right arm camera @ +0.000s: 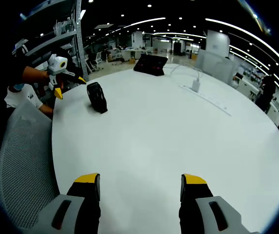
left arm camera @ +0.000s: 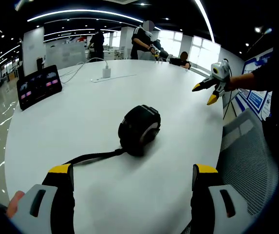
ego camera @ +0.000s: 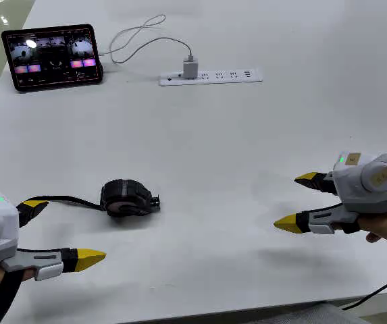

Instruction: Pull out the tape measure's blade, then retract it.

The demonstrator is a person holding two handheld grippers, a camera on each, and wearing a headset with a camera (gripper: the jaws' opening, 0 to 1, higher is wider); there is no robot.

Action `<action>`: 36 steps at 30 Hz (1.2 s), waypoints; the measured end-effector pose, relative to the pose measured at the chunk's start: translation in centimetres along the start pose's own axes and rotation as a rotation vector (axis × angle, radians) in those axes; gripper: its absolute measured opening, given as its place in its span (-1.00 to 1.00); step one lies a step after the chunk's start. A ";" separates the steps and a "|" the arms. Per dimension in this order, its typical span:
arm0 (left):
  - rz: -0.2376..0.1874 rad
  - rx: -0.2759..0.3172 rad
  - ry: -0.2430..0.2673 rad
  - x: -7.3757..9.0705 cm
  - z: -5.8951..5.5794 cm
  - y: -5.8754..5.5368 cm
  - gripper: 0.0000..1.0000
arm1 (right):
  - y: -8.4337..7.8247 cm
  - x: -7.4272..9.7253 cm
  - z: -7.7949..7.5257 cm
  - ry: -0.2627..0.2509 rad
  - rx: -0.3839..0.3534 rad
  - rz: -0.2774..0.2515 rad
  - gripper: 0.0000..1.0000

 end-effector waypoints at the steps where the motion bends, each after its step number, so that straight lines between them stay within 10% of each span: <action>1: -0.002 0.000 0.001 0.1 0.1 0.0 0.98 | -0.2 0.2 -0.1 -0.005 -0.005 0.002 0.29; 25: 0.002 -0.029 0.008 0.9 1.1 0.7 0.98 | -2.8 4.2 -1.6 -0.047 -0.073 -0.023 0.98; 36: 0.033 -0.024 0.007 1.5 1.4 0.4 0.98 | -3.4 4.9 -1.7 -0.045 -0.076 -0.019 0.98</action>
Point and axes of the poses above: the centre of the closed fingertips' face, and the gripper's own axes: x roughly backward along the fingers, z roughly to its left, y roughly out of its top, the point moved 4 cm from there along x, roughly backward along the fingers, and after that the axes turned 4 degrees about -z, right-handed, at the moved point
